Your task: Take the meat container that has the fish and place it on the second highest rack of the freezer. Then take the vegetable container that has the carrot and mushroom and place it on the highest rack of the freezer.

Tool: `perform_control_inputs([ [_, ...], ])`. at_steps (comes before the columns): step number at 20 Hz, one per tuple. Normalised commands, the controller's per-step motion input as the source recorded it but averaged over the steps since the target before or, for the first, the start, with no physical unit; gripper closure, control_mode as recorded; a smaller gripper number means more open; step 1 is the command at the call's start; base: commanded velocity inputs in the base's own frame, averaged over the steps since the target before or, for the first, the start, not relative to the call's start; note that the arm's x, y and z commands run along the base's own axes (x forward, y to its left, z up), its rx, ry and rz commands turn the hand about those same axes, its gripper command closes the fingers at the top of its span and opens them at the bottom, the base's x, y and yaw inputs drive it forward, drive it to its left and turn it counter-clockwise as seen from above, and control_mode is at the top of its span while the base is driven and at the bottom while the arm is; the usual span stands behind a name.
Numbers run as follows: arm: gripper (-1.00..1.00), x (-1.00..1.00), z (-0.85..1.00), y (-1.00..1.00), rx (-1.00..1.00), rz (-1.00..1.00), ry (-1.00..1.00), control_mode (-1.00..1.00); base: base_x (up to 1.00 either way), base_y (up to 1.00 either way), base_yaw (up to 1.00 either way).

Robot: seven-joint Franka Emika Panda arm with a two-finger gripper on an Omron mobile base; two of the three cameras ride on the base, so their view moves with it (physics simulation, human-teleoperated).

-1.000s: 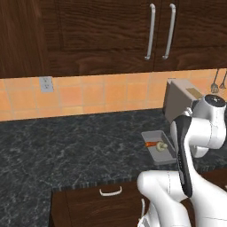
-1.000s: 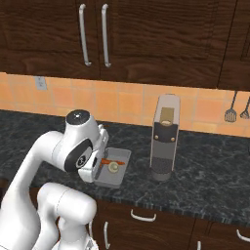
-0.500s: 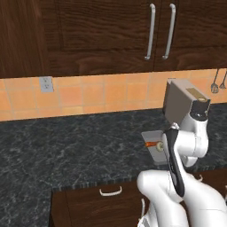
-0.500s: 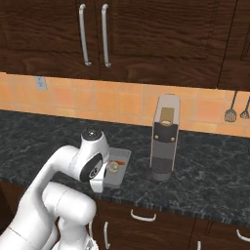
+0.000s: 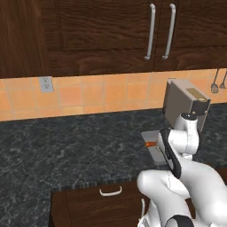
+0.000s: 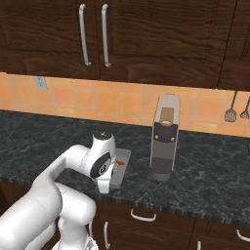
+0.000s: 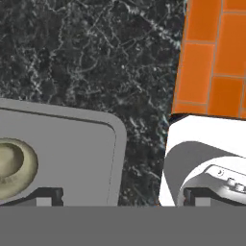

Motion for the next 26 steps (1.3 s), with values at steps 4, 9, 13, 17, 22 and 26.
perform_control_inputs([
  [4, -1.0, 0.17, -0.53, -0.06, 0.03, 0.05, 0.05, -1.0, 0.0, 0.0, 0.0],
  [9, -1.0, 0.24, -0.34, 0.01, 0.0, 0.0, 0.02, -1.0, 0.0, 0.0, 0.0],
  [13, -1.0, 0.0, -0.44, 0.09, 0.0, 0.0, 0.04, -1.0, 0.0, 0.0, 0.0],
  [17, -1.0, 0.0, -0.36, 0.05, 0.0, 0.0, 0.0, -1.0, 0.0, 0.0, 0.0],
  [22, -1.0, 0.0, 0.0, 0.0, 0.0, 0.0, 0.0, -1.0, 0.0, 0.0, 0.0],
  [26, 1.0, 0.0, 0.0, 0.0, 0.0, 0.0, 0.0, -1.0, 0.0, 0.0, 0.0],
])
